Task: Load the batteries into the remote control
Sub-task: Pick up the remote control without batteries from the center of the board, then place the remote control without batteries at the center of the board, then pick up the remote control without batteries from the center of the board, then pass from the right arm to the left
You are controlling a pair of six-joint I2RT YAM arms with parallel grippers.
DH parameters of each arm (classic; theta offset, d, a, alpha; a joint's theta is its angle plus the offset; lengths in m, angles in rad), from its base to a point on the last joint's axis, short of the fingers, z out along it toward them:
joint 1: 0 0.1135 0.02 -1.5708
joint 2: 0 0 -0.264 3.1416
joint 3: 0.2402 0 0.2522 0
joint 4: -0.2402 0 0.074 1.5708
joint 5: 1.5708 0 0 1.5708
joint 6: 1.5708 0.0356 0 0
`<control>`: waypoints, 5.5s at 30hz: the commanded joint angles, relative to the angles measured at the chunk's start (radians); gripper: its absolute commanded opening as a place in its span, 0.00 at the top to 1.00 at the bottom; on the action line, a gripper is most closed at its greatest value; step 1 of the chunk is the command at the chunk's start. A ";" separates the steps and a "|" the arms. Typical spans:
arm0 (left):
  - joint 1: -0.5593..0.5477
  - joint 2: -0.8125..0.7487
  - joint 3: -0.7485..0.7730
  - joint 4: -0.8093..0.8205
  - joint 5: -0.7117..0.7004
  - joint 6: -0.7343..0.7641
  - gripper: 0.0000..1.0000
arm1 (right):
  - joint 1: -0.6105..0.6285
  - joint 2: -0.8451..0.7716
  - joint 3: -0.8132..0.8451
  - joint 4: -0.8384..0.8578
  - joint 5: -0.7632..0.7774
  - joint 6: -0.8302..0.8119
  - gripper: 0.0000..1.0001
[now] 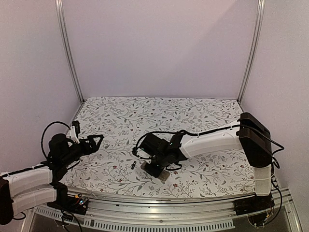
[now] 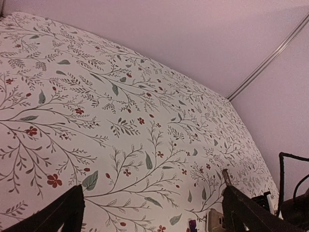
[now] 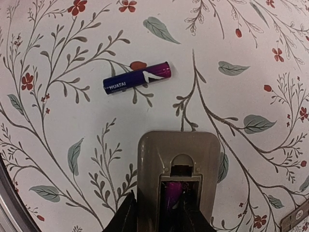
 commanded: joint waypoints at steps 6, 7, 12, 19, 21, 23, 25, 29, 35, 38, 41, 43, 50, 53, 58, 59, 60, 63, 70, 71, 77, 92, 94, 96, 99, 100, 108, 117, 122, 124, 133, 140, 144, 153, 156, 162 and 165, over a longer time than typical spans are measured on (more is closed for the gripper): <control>0.012 0.001 -0.014 0.030 0.020 0.006 0.00 | 0.037 0.010 -0.052 -0.072 -0.107 -0.210 0.74; 0.011 0.001 -0.015 0.030 0.020 0.006 0.00 | 0.042 0.012 -0.050 -0.083 -0.109 -0.230 0.74; 0.012 0.002 -0.015 0.032 0.023 0.007 0.00 | 0.060 0.023 -0.040 -0.140 -0.112 -0.344 0.73; 0.012 0.005 -0.015 0.030 0.026 0.008 0.00 | 0.061 0.003 -0.049 -0.195 -0.139 -0.452 0.72; 0.011 0.004 -0.015 0.031 0.026 0.008 0.00 | 0.060 -0.015 -0.059 -0.195 -0.120 -0.497 0.71; 0.012 0.005 -0.015 0.031 0.026 0.005 0.00 | 0.057 -0.021 -0.052 -0.195 -0.097 -0.534 0.71; 0.011 0.004 -0.015 0.031 0.030 0.005 0.00 | 0.056 -0.009 -0.035 -0.195 -0.070 -0.565 0.69; 0.012 0.001 -0.015 0.029 0.029 0.008 0.00 | 0.054 0.010 0.002 -0.202 -0.049 -0.587 0.64; 0.012 0.004 -0.015 0.031 0.031 0.007 0.00 | 0.054 -0.019 0.042 -0.223 -0.027 -0.577 0.60; 0.012 0.004 -0.017 0.031 0.031 0.005 0.00 | 0.054 -0.037 0.071 -0.222 -0.038 -0.566 0.57; 0.011 0.002 -0.017 0.031 0.033 0.006 0.00 | 0.054 -0.059 0.107 -0.212 -0.047 -0.558 0.56; 0.012 0.001 -0.017 0.029 0.032 0.005 0.00 | 0.055 -0.071 0.125 -0.201 -0.072 -0.559 0.55; 0.012 -0.005 -0.017 0.027 0.034 0.005 0.00 | 0.016 -0.120 0.147 -0.132 -0.108 -0.514 0.55; 0.012 -0.010 -0.017 0.026 0.033 0.004 0.00 | -0.049 -0.106 0.230 -0.096 -0.099 -0.340 0.55; 0.012 -0.014 -0.017 0.023 0.026 0.006 0.00 | -0.125 -0.003 0.376 -0.129 -0.133 0.079 0.55; 0.012 -0.015 -0.017 0.020 0.026 0.008 0.00 | -0.126 0.000 0.353 -0.127 -0.136 0.112 0.56; 0.011 -0.016 -0.017 0.020 0.027 0.010 0.00 | -0.125 -0.004 0.316 -0.118 -0.144 0.132 0.56; 0.010 -0.016 -0.017 0.020 0.033 0.012 0.00 | -0.121 -0.054 0.194 -0.086 -0.191 0.095 0.60; -0.023 -0.023 -0.010 0.058 0.120 0.057 0.04 | -0.120 -0.187 0.035 -0.084 -0.370 -0.326 0.64; -0.032 -0.024 -0.008 0.066 0.140 0.070 0.05 | -0.120 -0.196 0.016 -0.083 -0.395 -0.372 0.58; -0.052 0.006 -0.007 0.072 0.125 0.076 0.04 | -0.096 -0.179 -0.051 -0.078 -0.332 -0.670 0.01; -0.058 0.015 -0.009 0.091 0.145 0.087 0.04 | -0.094 -0.055 -0.102 -0.089 -0.225 -0.826 0.06; -0.058 0.015 -0.009 0.092 0.146 0.087 0.04 | -0.100 -0.048 -0.109 -0.089 -0.228 -0.823 0.10; -0.060 0.015 -0.009 0.094 0.148 0.087 0.04 | -0.110 -0.042 -0.110 -0.090 -0.232 -0.813 0.17; -0.060 0.015 -0.009 0.096 0.154 0.090 0.04 | -0.122 -0.033 -0.112 -0.090 -0.237 -0.801 0.24; -0.061 0.015 -0.009 0.098 0.155 0.091 0.04 | -0.123 -0.031 -0.111 -0.090 -0.237 -0.803 0.26; -0.063 0.015 -0.006 0.103 0.163 0.097 0.04 | -0.124 -0.018 -0.097 -0.092 -0.227 -0.815 0.41; -0.064 0.012 -0.005 0.106 0.172 0.101 0.05 | -0.123 -0.021 -0.070 -0.090 -0.220 -0.810 0.71; -0.064 -0.014 0.018 0.094 0.235 0.135 0.06 | -0.123 -0.032 -0.036 -0.088 -0.208 -0.788 0.80; -0.065 -0.044 0.051 0.061 0.300 0.202 0.07 | -0.123 -0.047 -0.011 -0.083 -0.191 -0.770 0.84; -0.102 -0.207 0.160 -0.293 0.625 1.003 0.06 | -0.110 -0.168 0.040 0.039 -0.046 -0.737 0.90; -0.275 -0.168 0.153 -0.272 0.421 1.212 0.02 | -0.049 -0.186 0.126 0.055 0.050 -0.818 0.90; -0.275 -0.129 0.152 -0.138 0.280 1.089 0.01 | -0.017 -0.190 0.156 0.055 0.065 -0.848 0.87; -0.240 -0.138 0.168 -0.307 0.471 1.164 0.04 | 0.019 -0.212 0.161 0.087 0.039 -0.899 0.88; -0.230 -0.139 0.179 -0.332 0.509 1.199 0.07 | 0.030 -0.212 0.177 0.092 0.036 -0.921 0.88; -0.232 -0.146 0.207 -0.250 0.471 1.140 0.23 | 0.041 -0.197 0.199 0.094 0.031 -0.940 0.88; -0.235 -0.151 0.208 -0.243 0.478 1.154 0.24 | 0.043 -0.190 0.204 0.095 0.028 -0.940 0.88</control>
